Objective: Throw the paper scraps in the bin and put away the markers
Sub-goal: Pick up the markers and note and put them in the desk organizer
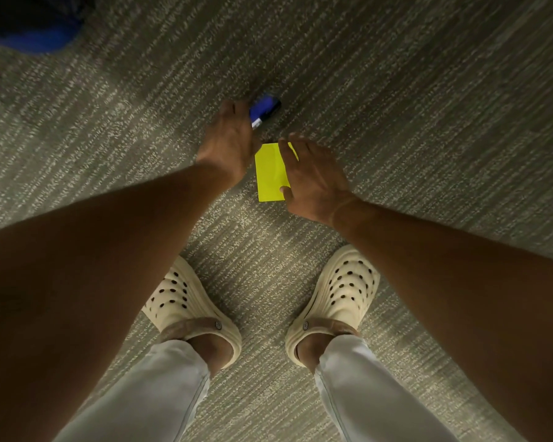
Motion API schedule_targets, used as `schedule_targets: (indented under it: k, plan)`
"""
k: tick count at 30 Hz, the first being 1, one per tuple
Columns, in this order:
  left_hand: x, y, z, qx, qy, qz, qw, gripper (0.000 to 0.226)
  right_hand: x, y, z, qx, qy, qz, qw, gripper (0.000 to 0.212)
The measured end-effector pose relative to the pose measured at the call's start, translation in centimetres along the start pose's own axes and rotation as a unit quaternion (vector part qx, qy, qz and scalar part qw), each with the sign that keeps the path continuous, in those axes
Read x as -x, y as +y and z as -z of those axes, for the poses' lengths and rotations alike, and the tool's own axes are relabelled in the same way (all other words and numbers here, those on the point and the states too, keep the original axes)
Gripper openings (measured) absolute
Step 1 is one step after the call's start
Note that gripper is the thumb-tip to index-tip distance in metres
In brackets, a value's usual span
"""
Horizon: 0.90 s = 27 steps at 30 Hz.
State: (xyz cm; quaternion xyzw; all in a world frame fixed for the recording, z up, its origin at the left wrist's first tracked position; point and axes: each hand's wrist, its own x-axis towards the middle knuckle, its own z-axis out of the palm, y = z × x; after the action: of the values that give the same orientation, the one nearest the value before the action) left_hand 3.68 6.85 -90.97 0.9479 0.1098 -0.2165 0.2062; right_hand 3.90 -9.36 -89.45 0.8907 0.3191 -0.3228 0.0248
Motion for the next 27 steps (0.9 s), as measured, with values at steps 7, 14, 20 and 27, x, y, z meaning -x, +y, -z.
schedule_targets:
  k: [7,14,20,27]
  plan:
    - [1.9,-1.5,1.5,-0.100,0.001,-0.047,0.994,0.034,-1.8,-1.3,0.4,-0.008,0.003,-0.029,1.000,0.081]
    - [2.7,-2.7,2.3,-0.196,-0.027,-0.090,0.976,0.029,-3.6,-1.0,1.6,-0.038,-0.024,-0.053,0.998,0.080]
    - [3.2,-4.0,2.3,-0.222,-0.013,-0.120,0.968,0.051,-3.7,-0.8,2.2,-0.075,-0.067,-0.043,0.994,0.069]
    - [5.1,-4.6,3.6,-0.234,-0.033,-0.110,0.965,0.059,-1.3,-1.3,4.1,-0.145,-0.098,0.016,0.984,0.023]
